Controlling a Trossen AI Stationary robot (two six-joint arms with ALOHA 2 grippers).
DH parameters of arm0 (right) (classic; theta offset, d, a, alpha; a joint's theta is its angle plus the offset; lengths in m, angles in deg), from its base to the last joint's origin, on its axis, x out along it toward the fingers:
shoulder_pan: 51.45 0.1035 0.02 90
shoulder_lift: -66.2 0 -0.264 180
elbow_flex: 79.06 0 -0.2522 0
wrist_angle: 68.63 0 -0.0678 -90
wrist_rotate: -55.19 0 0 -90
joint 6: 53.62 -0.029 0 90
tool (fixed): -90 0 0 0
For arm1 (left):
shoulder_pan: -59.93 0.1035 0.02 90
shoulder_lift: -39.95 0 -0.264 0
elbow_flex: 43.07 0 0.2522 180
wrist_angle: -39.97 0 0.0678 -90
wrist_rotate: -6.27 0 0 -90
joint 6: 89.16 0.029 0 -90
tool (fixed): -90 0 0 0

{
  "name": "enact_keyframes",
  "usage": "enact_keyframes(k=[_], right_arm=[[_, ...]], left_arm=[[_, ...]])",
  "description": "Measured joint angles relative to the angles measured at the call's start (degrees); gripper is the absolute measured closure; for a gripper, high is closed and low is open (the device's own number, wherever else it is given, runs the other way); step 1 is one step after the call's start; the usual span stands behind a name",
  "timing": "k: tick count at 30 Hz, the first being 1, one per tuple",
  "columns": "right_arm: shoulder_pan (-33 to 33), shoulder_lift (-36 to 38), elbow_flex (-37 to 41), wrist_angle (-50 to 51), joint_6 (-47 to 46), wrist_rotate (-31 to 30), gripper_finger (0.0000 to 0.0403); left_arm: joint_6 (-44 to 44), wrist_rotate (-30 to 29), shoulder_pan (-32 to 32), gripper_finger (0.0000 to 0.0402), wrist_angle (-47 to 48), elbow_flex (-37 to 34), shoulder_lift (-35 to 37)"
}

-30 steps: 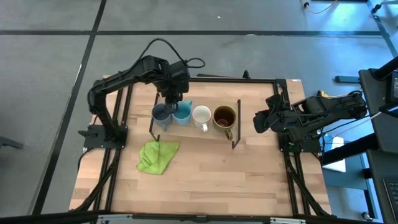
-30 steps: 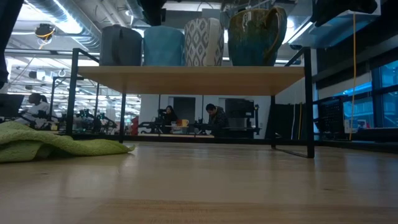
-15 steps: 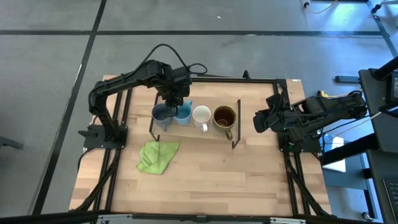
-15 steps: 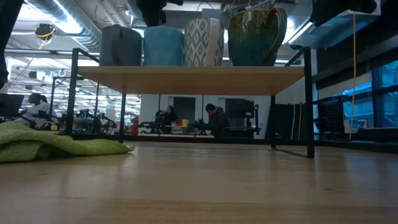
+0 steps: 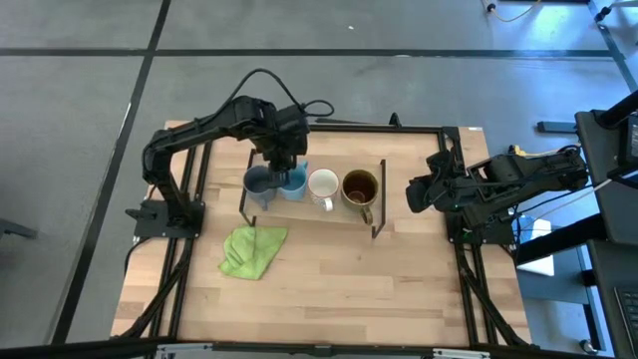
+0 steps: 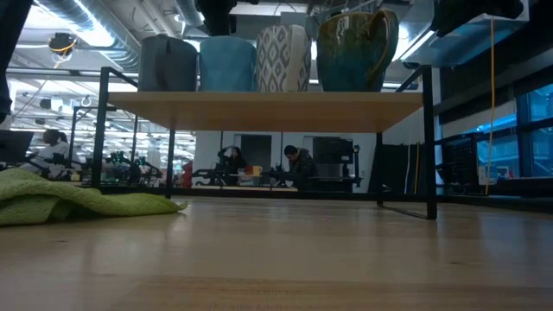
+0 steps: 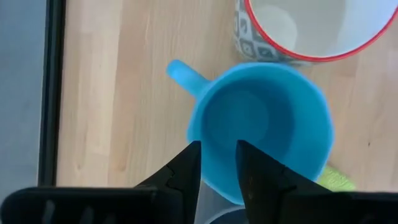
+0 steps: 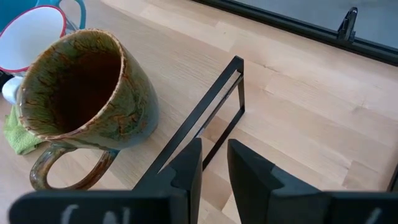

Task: Stack small to large cups/mugs on shelf
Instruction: Remove the blue mug from the shelf

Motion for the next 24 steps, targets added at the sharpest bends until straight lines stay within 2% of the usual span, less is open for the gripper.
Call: enact_keyframes(k=[7, 19, 24], right_arm=[[0.0, 0.0, 0.0, -0.02, 0.0, 0.0, 0.0324], [0.0, 0.0, 0.0, 0.0, 0.0, 0.0, 0.0324], [0.01, 0.0, 0.0, 0.04, 0.0, -0.33, 0.0324]], left_arm=[[1.09, -0.3, 0.32, 0.0306, -1.07, -3.98, -0.47], [1.29, -1.64, -0.29, 0.0307, -3.04, -3.09, -0.39], [1.57, -4.28, -1.09, 0.0307, -3.4, -2.99, 0.11]])
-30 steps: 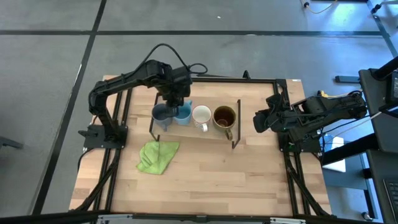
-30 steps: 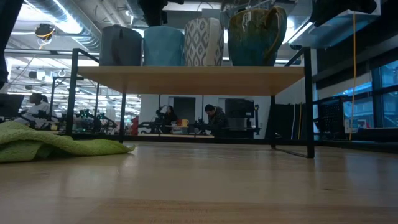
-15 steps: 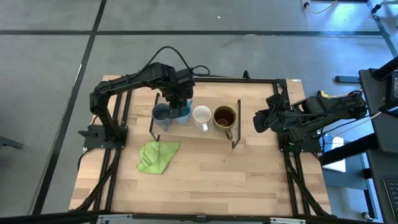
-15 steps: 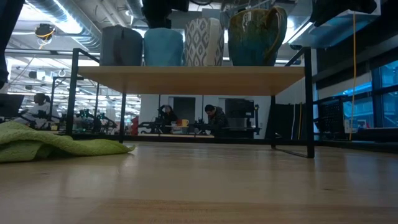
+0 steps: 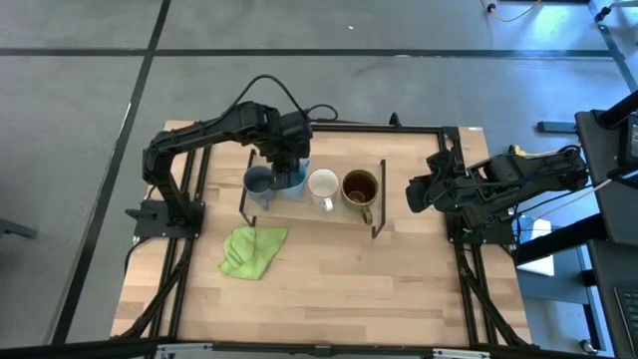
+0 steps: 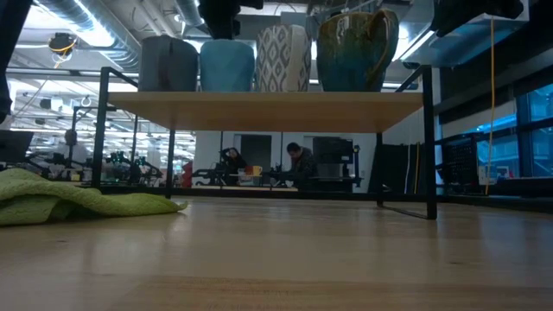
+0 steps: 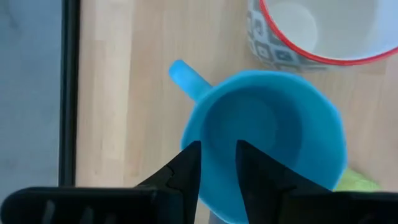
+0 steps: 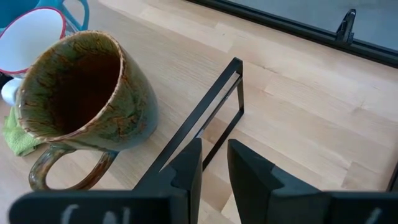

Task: Stack small to large cups/mugs on shelf
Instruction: Remove the blue mug from the shelf

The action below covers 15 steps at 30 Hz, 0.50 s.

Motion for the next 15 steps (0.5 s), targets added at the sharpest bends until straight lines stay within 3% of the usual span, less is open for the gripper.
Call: enact_keyframes(k=[7, 15], right_arm=[[0.0, 0.0, 0.0, 0.36, -0.04, -0.04, 0.0324], [0.01, 0.0, 0.0, 0.37, -0.13, -0.04, 0.0324]], left_arm=[[0.54, -0.53, -0.15, 0.0307, 0.0, 5.44, -0.02], [3.48, 0.79, 1.81, 0.0307, 2.14, 4.45, -0.04]])
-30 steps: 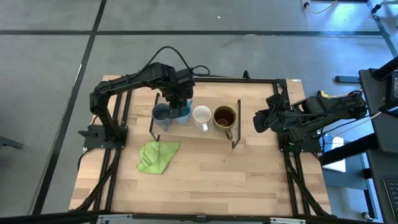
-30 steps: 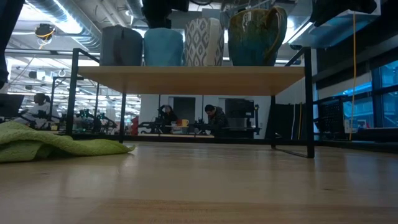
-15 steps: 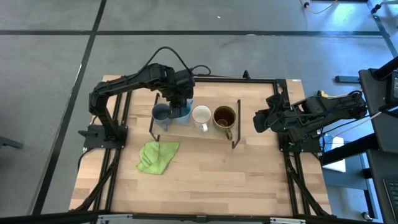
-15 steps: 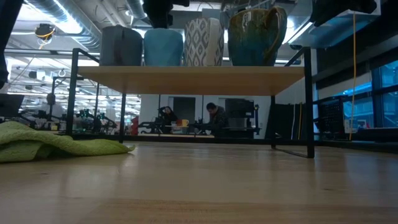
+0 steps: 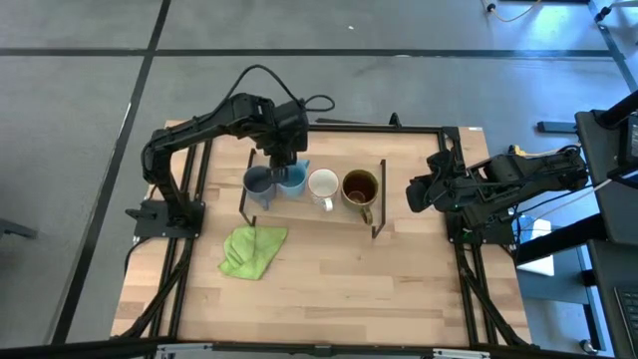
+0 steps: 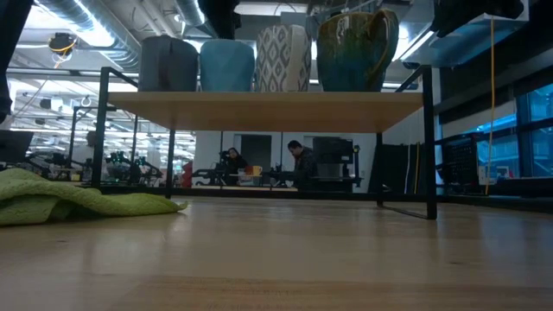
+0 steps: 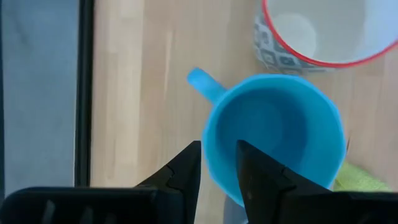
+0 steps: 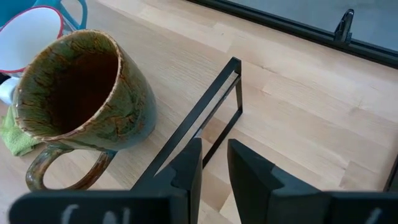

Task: Stack small to large cups/mugs on shelf
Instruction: Remove the blue mug from the shelf

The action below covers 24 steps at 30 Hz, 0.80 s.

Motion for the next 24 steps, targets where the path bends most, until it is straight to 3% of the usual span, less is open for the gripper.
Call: enact_keyframes(k=[24], right_arm=[[-0.02, 0.04, 0.0, -0.02, -0.13, -0.04, 0.0324]], left_arm=[[2.53, 4.29, 2.25, 0.0308, 1.4, -0.33, -3.44]])
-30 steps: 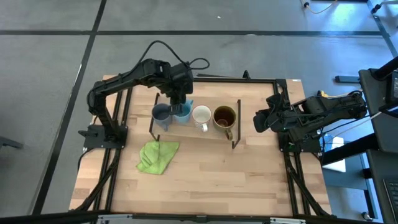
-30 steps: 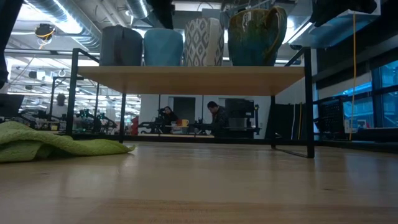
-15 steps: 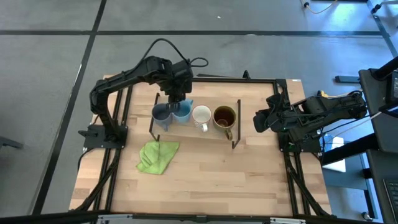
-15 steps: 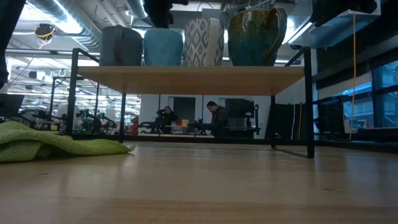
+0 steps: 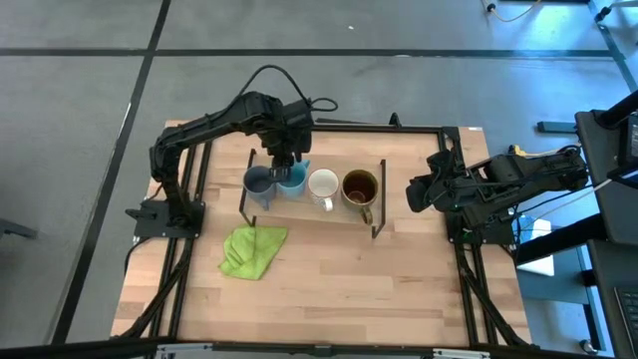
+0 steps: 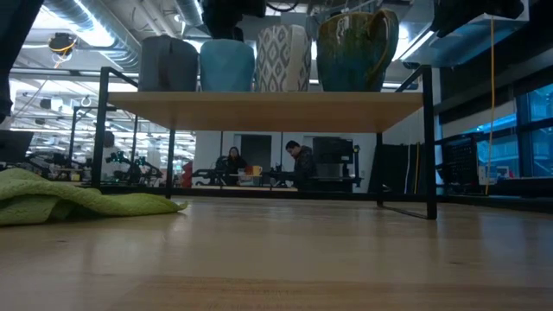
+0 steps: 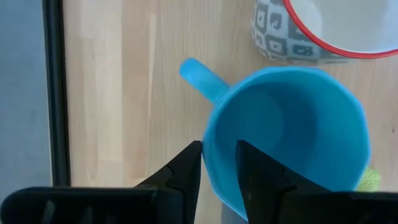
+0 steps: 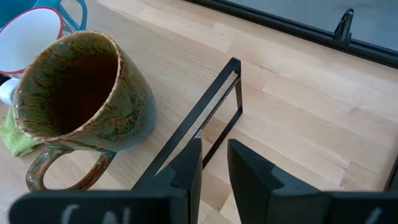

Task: Stack small to large cups/mugs on shelf
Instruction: Remove the blue mug from the shelf

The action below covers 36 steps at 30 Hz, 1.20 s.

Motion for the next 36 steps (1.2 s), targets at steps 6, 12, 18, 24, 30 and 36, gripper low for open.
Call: enact_keyframes(k=[6, 12, 18, 24, 30, 36], right_arm=[[0.01, -0.02, 0.0, 0.02, 0.09, -0.02, 0.0324], [0.0, -0.02, 0.0, 0.09, 0.2, -0.04, 0.0324], [0.0, -0.02, 0.0, 0.09, 0.22, -0.04, 0.0324], [0.02, -0.02, 0.0, 0.09, 0.24, -0.04, 0.0324], [0.02, -0.02, 0.0, 0.09, 0.24, -0.04, 0.0324], [0.0, -0.02, 0.0, 0.11, 0.24, -0.04, 0.0324]], left_arm=[[-0.04, 0.7, 0.0, 0.0308, 0.01, 0.04, -0.26], [-0.31, 3.17, 0.0, 0.0308, 1.49, -0.38, -0.85], [-0.42, 2.23, -0.17, 0.0308, 0.15, -1.81, -0.97], [-0.21, 0.83, -0.18, 0.0309, 0.24, -1.86, -0.98], [0.0, -0.28, -0.17, 0.0332, 0.24, -1.86, -0.98], [0.0, -0.31, -0.13, 0.0371, 0.07, -1.85, -0.98]])
